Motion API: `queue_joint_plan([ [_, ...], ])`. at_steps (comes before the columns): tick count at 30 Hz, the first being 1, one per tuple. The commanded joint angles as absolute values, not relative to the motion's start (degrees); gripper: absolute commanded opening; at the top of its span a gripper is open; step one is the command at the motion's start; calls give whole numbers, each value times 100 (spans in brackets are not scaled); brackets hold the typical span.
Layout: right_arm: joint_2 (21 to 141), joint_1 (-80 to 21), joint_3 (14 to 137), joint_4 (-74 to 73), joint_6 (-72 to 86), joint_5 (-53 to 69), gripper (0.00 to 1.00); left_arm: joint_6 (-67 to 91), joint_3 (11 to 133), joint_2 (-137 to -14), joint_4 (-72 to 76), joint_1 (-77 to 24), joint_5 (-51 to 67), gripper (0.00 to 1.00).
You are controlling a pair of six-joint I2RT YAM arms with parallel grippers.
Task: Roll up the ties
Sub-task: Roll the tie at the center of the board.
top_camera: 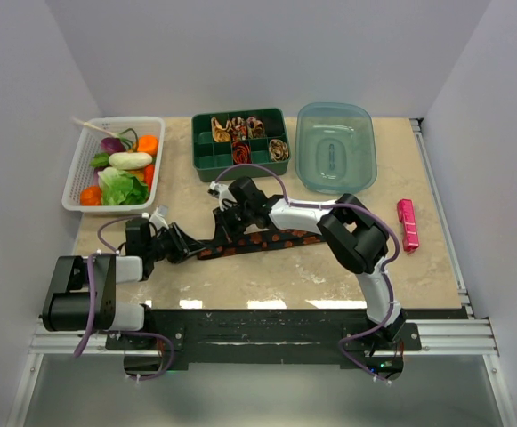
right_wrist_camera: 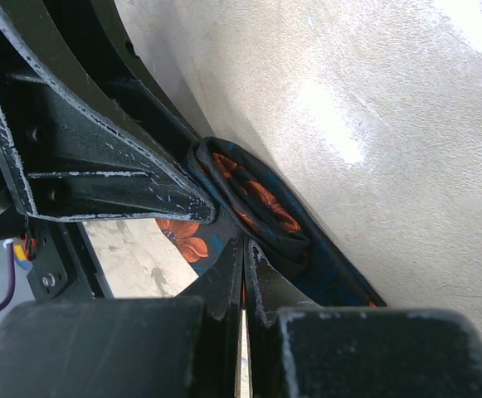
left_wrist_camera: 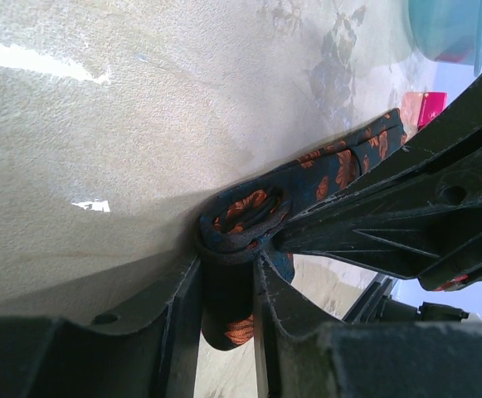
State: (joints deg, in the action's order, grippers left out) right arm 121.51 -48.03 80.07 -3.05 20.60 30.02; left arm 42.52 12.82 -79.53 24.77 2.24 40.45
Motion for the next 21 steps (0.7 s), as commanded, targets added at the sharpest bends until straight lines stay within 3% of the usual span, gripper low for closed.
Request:
queue_joint_plan([
  [1, 12182, -4781, 8015, -729, 2021, 2883, 0, 4114, 1449, -7893, 2189, 211, 4017, 6],
  [16, 11575, -4544, 7884, -413, 2215, 2742, 0, 3208, 2715, -7180, -412, 53, 2646, 0],
  [21, 11628, -4544, 7945, -404, 2241, 2716, 0, 3024, 3382, -7418, -1176, -641, 1866, 0],
])
